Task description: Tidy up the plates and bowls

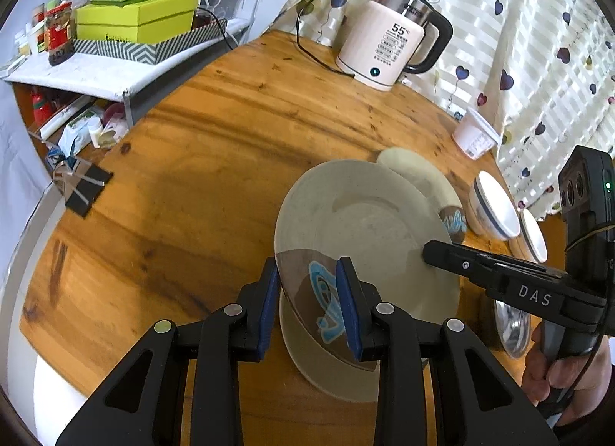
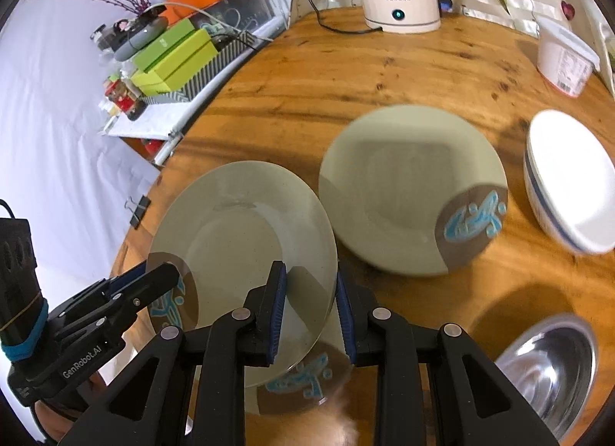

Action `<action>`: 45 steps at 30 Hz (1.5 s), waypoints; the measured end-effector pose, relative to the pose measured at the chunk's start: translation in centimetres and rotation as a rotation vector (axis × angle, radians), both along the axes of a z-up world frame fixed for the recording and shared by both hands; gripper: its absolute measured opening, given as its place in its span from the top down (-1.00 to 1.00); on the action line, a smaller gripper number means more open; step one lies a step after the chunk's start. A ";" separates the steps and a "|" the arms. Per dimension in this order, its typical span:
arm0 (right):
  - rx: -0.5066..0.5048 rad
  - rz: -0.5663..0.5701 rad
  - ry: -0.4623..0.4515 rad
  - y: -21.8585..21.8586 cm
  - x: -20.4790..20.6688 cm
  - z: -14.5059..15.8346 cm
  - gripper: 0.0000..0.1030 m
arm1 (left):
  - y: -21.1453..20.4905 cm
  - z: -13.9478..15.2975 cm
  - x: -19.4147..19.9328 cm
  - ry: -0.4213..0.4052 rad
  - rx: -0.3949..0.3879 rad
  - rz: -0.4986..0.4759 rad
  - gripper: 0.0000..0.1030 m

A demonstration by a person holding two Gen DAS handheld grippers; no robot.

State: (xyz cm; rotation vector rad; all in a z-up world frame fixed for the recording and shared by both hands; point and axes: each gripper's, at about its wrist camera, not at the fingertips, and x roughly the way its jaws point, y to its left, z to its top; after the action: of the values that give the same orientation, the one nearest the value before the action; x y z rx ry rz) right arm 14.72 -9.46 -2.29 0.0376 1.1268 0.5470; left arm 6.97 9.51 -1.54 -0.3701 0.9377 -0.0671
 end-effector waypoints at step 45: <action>-0.103 0.001 -0.040 -0.5 -3.0 -2.2 0.42 | -1.9 -2.0 -1.2 0.048 0.075 -0.027 0.39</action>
State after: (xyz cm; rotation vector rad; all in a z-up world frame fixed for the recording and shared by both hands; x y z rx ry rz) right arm 11.71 -9.97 -4.46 -0.0631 1.1141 0.4878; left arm 5.75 7.56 -3.57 -0.2910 0.9900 -0.0479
